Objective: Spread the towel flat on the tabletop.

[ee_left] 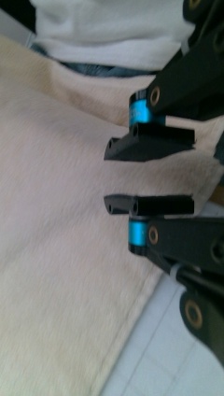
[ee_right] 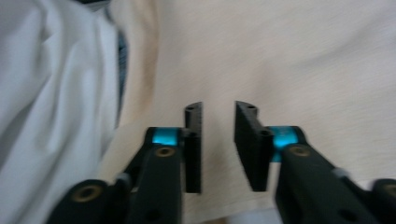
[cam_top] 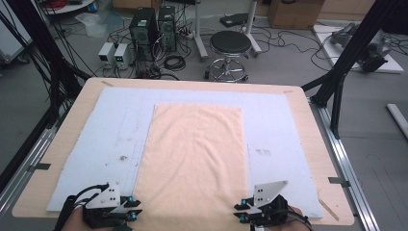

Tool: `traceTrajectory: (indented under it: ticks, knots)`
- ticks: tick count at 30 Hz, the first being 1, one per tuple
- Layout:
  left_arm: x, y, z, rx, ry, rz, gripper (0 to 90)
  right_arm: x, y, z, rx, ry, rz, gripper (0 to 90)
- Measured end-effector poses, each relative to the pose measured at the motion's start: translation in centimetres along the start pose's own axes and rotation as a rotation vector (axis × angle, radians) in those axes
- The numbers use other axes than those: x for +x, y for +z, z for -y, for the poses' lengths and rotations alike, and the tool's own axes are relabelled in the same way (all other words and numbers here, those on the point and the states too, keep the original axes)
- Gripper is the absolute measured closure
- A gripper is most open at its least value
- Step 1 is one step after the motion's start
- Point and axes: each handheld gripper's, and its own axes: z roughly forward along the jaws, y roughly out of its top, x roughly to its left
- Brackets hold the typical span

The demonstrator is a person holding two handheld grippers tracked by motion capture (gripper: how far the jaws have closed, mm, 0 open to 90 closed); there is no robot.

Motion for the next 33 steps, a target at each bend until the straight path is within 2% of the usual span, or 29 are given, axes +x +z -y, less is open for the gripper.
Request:
traceTrajectory:
  ticks: [2,4,7,10,12,13,14,15,17,19,22,25,27,33]
  knots:
    - [0.9,0.3,-0.4,-0.032,-0.005,-0.025,61.5,-0.8,-0.2,-0.6,-0.007,0.008,0.05,63.6]
    - [1.9,1.1,-0.9,-0.039,-0.002,-0.043,55.9,-1.9,0.1,-1.2,-0.007,0.004,0.091,57.3]
    - [3.7,2.6,-1.6,-0.02,0.017,-0.059,52.6,-4.0,1.1,-1.6,0.015,0.016,0.129,53.0]
    - [5.1,4.0,-2.2,0.0,-0.008,-0.048,50.5,-6.0,2.5,-1.6,0.042,0.045,0.131,52.1]
    - [5.3,4.8,-2.2,0.012,-0.012,-0.028,51.2,-6.6,3.3,-1.5,0.076,0.06,0.124,54.4]
    - [5.2,5.0,-2.2,0.015,0.003,-0.029,53.7,-6.7,3.5,-1.4,0.07,0.056,0.123,58.8]
    - [5.1,5.0,-2.2,0.007,0.012,-0.032,57.1,-6.8,3.4,-1.3,0.065,0.055,0.129,65.5]
    - [5.1,5.0,-2.2,0.008,0.01,-0.033,66.1,-7.0,3.3,-1.3,0.063,0.059,0.118,76.9]
    - [5.2,4.9,-2.1,0.004,0.002,-0.037,78.9,-7.1,3.3,-1.2,0.057,0.063,0.109,83.9]
    - [5.1,4.9,-2.1,0.007,-0.002,-0.042,84.3,-7.1,3.3,-1.3,0.057,0.062,0.094,86.3]
    - [4.8,4.7,-2.1,0.01,-0.006,-0.044,85.8,-6.9,3.2,-1.2,0.051,0.054,0.078,87.2]
    - [4.2,4.2,-1.9,0.018,-0.004,-0.029,86.2,-6.1,2.7,-1.1,0.043,0.05,0.062,87.2]
    - [3.5,3.8,-1.6,0.009,-0.008,-0.012,86.1,-5.4,2.4,-0.9,0.039,0.046,0.054,87.2]
    - [1.2,2.4,-0.9,0.023,0.009,0.036,86.1,-3.1,1.9,-0.5,0.025,0.025,0.029,87.2]
